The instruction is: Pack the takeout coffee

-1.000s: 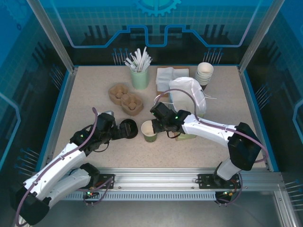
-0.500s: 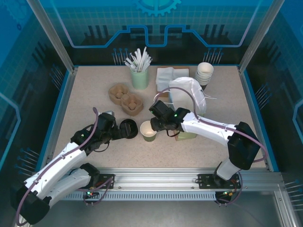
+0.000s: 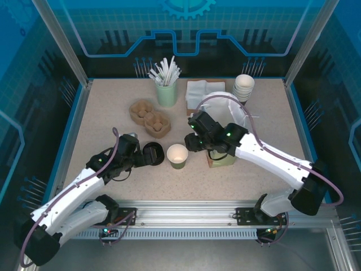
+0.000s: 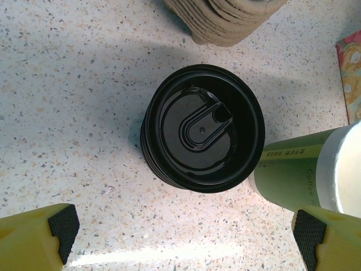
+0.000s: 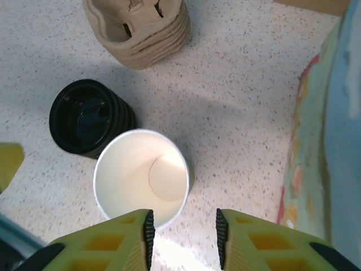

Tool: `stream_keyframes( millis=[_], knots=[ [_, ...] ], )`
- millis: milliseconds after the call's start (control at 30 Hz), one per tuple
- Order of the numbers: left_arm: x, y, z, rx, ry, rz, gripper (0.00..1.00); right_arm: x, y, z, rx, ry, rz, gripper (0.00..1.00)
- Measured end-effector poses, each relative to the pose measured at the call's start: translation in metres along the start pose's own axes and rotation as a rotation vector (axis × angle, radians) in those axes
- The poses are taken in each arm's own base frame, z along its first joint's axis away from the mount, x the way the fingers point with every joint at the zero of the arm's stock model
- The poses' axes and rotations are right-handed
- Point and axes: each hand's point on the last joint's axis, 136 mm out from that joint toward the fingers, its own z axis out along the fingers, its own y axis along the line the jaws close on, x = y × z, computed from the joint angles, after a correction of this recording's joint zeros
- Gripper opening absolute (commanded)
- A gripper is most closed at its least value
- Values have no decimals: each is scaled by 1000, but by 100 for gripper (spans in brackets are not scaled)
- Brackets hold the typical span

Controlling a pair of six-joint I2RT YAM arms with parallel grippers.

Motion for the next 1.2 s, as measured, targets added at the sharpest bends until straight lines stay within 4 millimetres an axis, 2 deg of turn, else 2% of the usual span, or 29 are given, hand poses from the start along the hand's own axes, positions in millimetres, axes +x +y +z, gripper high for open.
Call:
stream_keyframes(
  millis=[100, 200, 400, 500, 667, 833, 1067, 1200],
  knots=[
    [1, 0, 1, -4, 5, 1, 99, 5, -4, -17, -15, -10, 2, 36],
    [0, -1, 4, -2, 5, 0, 98, 18, -13, -24, -16, -6, 2, 36],
    [-2, -5, 7, 12, 6, -1, 99, 50, -30, -5, 41, 79, -7, 35],
    [-2, -7, 7, 21, 5, -2, 98, 56, -35, 4, 62, 100, -8, 34],
    [-2, -7, 7, 21, 5, -2, 98, 50, -42, 15, 88, 90, -6, 33],
    [-2, -7, 7, 21, 5, -2, 98, 37, -59, 23, 124, 62, 22, 33],
    [-2, -7, 7, 21, 5, -2, 98, 25, -80, 25, 155, 38, 61, 34],
    [-2, -7, 7, 21, 6, -2, 99, 21, -81, 22, 142, 40, 69, 36]
  ],
)
